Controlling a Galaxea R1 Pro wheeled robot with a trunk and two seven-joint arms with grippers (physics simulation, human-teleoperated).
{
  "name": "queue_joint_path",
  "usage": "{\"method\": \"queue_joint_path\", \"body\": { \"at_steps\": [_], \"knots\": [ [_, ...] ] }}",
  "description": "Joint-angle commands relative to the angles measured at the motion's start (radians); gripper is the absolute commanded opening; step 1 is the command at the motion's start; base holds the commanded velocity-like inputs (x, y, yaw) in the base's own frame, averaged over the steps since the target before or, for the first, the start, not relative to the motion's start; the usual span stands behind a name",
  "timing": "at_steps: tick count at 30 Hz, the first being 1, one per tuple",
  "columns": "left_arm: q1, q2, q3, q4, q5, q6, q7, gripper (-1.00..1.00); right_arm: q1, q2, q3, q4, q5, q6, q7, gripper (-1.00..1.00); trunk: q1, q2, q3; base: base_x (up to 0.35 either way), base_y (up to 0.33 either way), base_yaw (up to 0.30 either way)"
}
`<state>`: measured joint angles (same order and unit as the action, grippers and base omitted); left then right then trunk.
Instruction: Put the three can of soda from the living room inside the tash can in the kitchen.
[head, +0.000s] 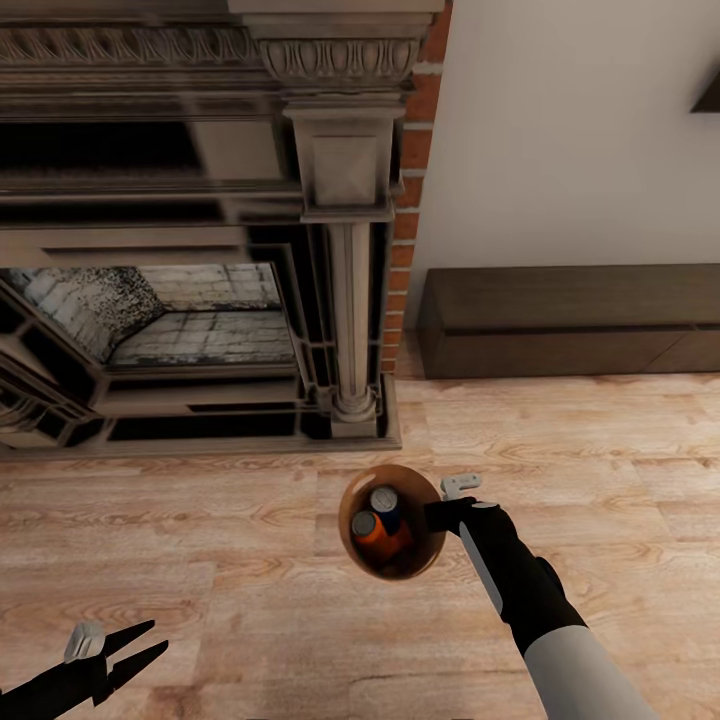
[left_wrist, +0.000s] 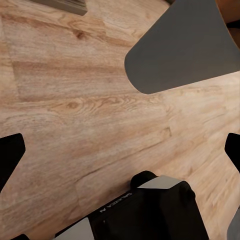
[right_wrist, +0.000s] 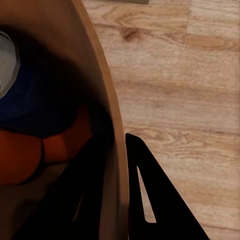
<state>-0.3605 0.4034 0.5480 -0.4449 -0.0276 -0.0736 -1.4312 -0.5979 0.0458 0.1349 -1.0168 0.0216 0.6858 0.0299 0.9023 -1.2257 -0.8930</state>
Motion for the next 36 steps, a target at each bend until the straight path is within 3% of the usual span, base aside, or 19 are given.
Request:
{"method": "queue_joint_path", "body": {
  "at_steps": [1, 21, 25, 28, 29, 32, 36],
  "knots": [
    [0.0, 0.0, 0.0, 0.0, 0.0, 0.0, 0.0, 1.0, 0.0, 0.0, 0.0, 0.0, -0.015, 0.0, 0.004, -1.0, 0.004, -0.007, -0.003, 0.0, 0.0, 0.0],
    [0.0, -0.002, 0.0, 0.0, 0.0, -0.001, -0.002, 1.0, 0.0, 0.0, 0.001, -0.001, -0.018, -0.001, 0.005, -1.0, 0.081, -0.147, -0.066, 0.0, 0.0, 0.0],
    [0.0, -0.002, -0.001, 0.0, 0.0, -0.003, -0.006, 1.0, 0.0, 0.0, 0.001, 0.0, -0.02, -0.033, 0.005, -1.0, 0.088, -0.161, -0.072, 0.0, 0.0, 0.0],
    [0.0, -0.002, -0.003, 0.0, -0.001, -0.003, -0.04, 1.0, 0.0, 0.0, 0.001, 0.0, -0.02, -0.046, 0.005, -1.0, 0.088, -0.161, -0.072, 0.0, 0.0, 0.0],
    [0.0, -0.002, -0.004, -0.002, -0.001, -0.003, -0.089, 1.0, 0.0, 0.0, 0.002, 0.0, -0.02, -0.049, 0.005, -1.0, 0.088, -0.161, -0.072, 0.0, 0.0, 0.0],
    [0.0, -0.002, -0.004, -0.004, 0.0, -0.003, -0.136, 1.0, 0.0, 0.001, 0.002, 0.0, -0.02, -0.051, 0.005, -1.0, 0.088, -0.161, -0.072, 0.0, 0.0, 0.0],
    [0.0, -0.001, -0.002, -0.006, 0.001, -0.002, -0.14, 1.0, 0.0, 0.002, 0.002, 0.0, -0.02, -0.052, 0.005, -1.0, 0.092, -0.168, -0.075, 0.0, 0.0, 0.0]
  ]
}}
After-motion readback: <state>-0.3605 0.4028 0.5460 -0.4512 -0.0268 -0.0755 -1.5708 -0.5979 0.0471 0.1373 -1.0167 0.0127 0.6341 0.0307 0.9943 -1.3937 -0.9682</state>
